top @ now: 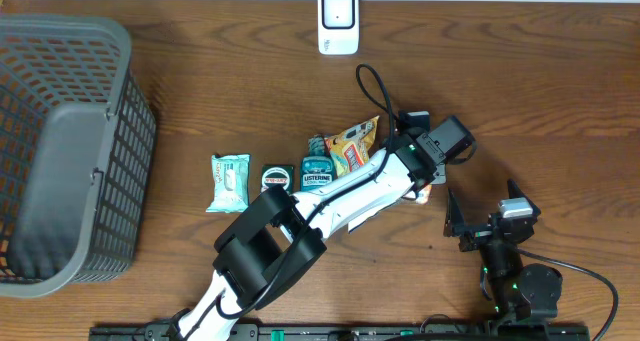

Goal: Scan the item barcode

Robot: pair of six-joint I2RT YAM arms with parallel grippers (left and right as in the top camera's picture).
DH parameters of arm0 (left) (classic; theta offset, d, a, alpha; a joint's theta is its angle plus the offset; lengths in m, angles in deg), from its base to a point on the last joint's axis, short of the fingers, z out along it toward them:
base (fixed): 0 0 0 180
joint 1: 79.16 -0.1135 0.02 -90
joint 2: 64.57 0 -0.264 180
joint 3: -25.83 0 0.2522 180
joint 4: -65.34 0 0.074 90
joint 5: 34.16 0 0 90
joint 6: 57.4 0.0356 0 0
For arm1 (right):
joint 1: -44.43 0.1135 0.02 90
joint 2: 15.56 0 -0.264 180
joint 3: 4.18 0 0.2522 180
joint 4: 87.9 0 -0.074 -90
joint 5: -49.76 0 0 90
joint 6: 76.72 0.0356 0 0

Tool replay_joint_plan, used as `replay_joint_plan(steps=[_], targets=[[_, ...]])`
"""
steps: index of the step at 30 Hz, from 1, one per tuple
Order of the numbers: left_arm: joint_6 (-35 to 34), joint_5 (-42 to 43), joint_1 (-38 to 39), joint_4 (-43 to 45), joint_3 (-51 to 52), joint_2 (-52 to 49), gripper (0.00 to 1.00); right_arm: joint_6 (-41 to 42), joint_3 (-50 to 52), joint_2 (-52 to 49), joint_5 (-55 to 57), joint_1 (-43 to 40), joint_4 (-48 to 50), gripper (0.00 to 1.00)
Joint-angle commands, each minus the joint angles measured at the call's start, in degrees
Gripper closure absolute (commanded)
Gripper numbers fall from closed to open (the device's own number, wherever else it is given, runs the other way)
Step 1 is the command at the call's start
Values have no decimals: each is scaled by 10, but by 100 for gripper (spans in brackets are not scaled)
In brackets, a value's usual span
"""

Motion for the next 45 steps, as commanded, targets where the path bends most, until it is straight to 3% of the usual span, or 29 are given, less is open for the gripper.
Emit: replay_joint_plan(steps=[1, 5, 7, 14, 18, 27, 33, 40, 45], targets=[[16, 2, -1, 1, 4, -5, 32, -2, 0, 5, 1, 5, -2, 1], [74, 1, -5, 0, -7, 10, 21, -2, 0, 5, 0, 5, -2, 1], [122, -9, -18, -4, -22, 41, 11, -2, 0, 5, 1, 5, -2, 1], [226, -136, -81, -53, -45, 167, 4, -2, 0, 5, 1, 5, -2, 1], [276, -185, -125, -38, -46, 265, 0, -2, 0, 5, 1, 5, -2, 1], [542, -226, -161, 127, -59, 454, 2, -2, 0, 5, 1, 5, -2, 1], [672, -305, -161, 44, -51, 514, 2, -2, 0, 5, 1, 5, -2, 1], [638, -308, -161, 56, -10, 566, 2, -2, 0, 5, 1, 5, -2, 1], [612, -299, -161, 82, 73, 633, 2, -2, 0, 5, 1, 5, -2, 1]])
